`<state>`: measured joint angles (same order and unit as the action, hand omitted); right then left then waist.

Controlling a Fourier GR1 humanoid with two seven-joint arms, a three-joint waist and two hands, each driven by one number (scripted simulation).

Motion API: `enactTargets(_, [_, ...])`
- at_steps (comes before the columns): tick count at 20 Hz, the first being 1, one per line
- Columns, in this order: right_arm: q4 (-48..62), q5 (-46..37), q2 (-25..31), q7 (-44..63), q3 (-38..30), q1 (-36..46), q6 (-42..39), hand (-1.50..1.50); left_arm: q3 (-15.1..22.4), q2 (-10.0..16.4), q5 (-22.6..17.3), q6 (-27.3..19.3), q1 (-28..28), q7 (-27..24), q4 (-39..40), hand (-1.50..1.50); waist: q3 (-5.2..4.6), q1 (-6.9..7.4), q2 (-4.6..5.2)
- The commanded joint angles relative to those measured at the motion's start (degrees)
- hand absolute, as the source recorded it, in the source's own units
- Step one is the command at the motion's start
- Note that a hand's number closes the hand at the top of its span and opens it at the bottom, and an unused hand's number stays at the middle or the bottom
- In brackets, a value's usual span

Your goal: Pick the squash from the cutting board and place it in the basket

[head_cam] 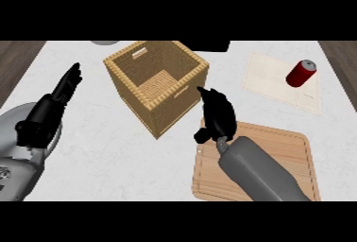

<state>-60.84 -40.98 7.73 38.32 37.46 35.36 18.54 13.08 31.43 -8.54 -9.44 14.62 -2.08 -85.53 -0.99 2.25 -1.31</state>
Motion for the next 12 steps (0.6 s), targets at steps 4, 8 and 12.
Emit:
enactTargets(4, [6.57,2.71,-2.91,17.7,3.17,11.72,-32.42,-1.5,0.15,-0.38,0.18,0.19,0.45,0.09,0.65,0.0,0.27,0.23,0.67])
enactTargets(8, [7.2,11.06,-7.53,28.76,-0.96,19.28,-47.14,-1.5,-0.74,0.21,-0.16,0.52,1.16,0.37,-0.31,0.0,0.64,0.42,0.63])
enactTargets(12, [10.19,16.68,-7.62,33.92,-4.62,23.19,-55.26,-1.5,-1.21,-0.03,0.57,-0.49,-0.76,-0.56,-0.34,0.0,0.79,-0.88,0.63])
